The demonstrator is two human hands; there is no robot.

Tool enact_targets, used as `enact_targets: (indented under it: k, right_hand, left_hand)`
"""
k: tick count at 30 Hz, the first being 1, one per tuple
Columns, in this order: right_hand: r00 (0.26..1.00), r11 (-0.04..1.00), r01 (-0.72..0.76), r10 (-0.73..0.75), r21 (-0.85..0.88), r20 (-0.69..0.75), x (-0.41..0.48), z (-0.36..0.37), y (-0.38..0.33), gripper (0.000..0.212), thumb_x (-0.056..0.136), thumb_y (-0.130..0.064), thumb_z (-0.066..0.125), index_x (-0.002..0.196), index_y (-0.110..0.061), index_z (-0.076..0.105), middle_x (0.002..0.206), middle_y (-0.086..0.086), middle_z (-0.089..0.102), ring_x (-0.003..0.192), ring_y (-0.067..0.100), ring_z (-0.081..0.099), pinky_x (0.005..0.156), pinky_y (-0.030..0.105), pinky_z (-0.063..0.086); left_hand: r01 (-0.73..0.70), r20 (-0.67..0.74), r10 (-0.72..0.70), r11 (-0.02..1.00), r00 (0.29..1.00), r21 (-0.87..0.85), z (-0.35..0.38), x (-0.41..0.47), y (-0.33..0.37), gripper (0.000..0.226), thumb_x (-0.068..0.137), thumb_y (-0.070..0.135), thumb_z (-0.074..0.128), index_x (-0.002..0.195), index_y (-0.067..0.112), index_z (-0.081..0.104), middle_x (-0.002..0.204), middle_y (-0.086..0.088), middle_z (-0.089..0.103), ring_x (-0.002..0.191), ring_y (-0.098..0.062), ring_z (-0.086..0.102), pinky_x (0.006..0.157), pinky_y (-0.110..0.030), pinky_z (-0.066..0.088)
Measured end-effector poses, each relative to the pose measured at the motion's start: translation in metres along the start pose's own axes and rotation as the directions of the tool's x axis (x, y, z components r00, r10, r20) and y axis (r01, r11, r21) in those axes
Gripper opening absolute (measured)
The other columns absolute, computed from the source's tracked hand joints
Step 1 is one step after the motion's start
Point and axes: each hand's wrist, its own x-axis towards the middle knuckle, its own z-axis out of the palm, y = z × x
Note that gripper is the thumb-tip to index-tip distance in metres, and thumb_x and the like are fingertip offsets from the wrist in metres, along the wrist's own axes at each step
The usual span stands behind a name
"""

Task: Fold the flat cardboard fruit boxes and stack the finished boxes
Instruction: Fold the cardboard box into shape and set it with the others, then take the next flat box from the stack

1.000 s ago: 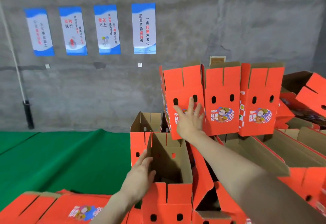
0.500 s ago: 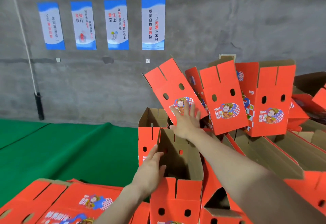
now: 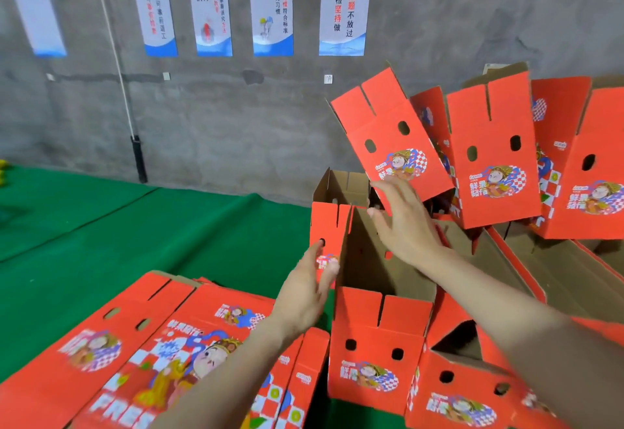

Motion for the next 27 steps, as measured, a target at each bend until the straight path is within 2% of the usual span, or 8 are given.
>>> enact_targets:
  k: [4,7,10,13,16,18,24,27]
  right_hand:
    - [0.996,0.995,0.083,-0.085,0.052,0.026,-0.049,-0.020,-0.022,0.032,0.083,-0.001,0.064,0.114,-0.005,0.061,0.120,0.014,0.055,0.115,0.034,0.052,0.100,0.046,0.042]
    - [0.978,0.978,0.194,-0.200,0.082,0.068,-0.099,-0.020,-0.054,0.024,0.081,0.004,0.063,0.104,-0.002,0.067,0.114,0.015,0.060,0.109,0.034,0.058,0.098,0.047,0.046]
    - [0.928,0.940,0.328,-0.340,0.095,0.155,-0.155,-0.002,-0.095,0.022,0.074,0.001,0.068,0.095,-0.004,0.070,0.106,0.014,0.065,0.099,0.031,0.064,0.098,0.042,0.048]
    - [0.846,0.928,0.352,-0.371,0.121,0.383,-0.202,0.024,-0.130,0.028,0.074,-0.005,0.074,0.101,-0.009,0.068,0.113,0.010,0.063,0.106,0.026,0.062,0.091,0.038,0.053]
    - [0.710,0.984,0.121,-0.177,0.130,0.682,-0.235,0.051,-0.149,0.038,0.096,-0.018,0.049,0.133,-0.013,0.049,0.142,0.003,0.040,0.132,0.016,0.036,0.110,0.026,0.030]
    - [0.632,0.995,-0.059,-0.029,0.085,0.775,-0.249,0.064,-0.159,0.041,0.097,-0.021,0.048,0.137,-0.014,0.042,0.143,0.001,0.037,0.131,0.017,0.035,0.109,0.025,0.029]
    - [0.477,0.892,-0.452,0.263,-0.023,0.839,-0.277,0.078,-0.175,0.044,0.096,-0.017,0.050,0.138,-0.012,0.036,0.136,0.006,0.041,0.121,0.018,0.046,0.102,0.030,0.042]
    - [0.517,0.783,-0.622,0.419,-0.009,0.747,-0.282,0.081,-0.180,0.047,0.092,-0.009,0.053,0.136,-0.013,0.037,0.133,0.008,0.042,0.124,0.020,0.047,0.104,0.033,0.043]
  left_hand:
    - [0.148,-0.052,-0.139,0.905,0.989,0.400,-0.059,-0.068,-0.073,0.054,0.096,0.031,0.052,0.141,0.007,0.038,0.147,-0.011,0.040,0.135,-0.022,0.039,0.109,-0.027,0.027]
    - [0.319,-0.035,-0.436,0.596,0.899,0.737,-0.095,-0.140,-0.120,0.072,0.092,0.056,0.035,0.150,0.017,0.019,0.161,-0.004,0.005,0.148,-0.019,0.008,0.117,-0.039,0.014]
    - [0.288,0.018,-0.457,0.590,0.889,0.754,-0.107,-0.206,-0.143,0.114,0.059,0.086,-0.009,0.153,0.024,0.007,0.159,0.002,-0.010,0.145,-0.017,-0.014,0.116,-0.046,-0.002]
    - [0.242,0.083,-0.486,0.568,0.870,0.787,-0.099,-0.243,-0.149,0.124,0.044,0.084,-0.036,0.151,0.036,0.004,0.160,0.007,-0.005,0.147,-0.015,-0.008,0.117,-0.043,0.000]
    - [0.241,0.065,-0.507,0.515,0.860,0.823,-0.091,-0.249,-0.136,0.083,0.080,0.079,0.005,0.151,0.037,0.012,0.159,0.008,0.012,0.145,-0.016,0.011,0.114,-0.042,0.013]
    - [0.224,0.062,-0.519,0.469,0.852,0.854,-0.083,-0.252,-0.127,0.076,0.086,0.073,0.024,0.151,0.033,0.015,0.152,0.004,0.025,0.140,-0.021,0.020,0.111,-0.043,0.019]
    - [0.239,0.019,-0.505,0.442,0.863,0.865,-0.063,-0.278,-0.112,0.095,0.074,0.081,-0.004,0.148,0.027,0.022,0.144,-0.001,0.033,0.135,-0.024,0.026,0.107,-0.042,0.025]
    - [0.284,0.004,-0.476,0.532,0.879,0.798,-0.060,-0.287,-0.106,0.071,0.085,0.073,0.027,0.144,0.033,0.031,0.139,0.001,0.036,0.133,-0.021,0.028,0.106,-0.036,0.028]
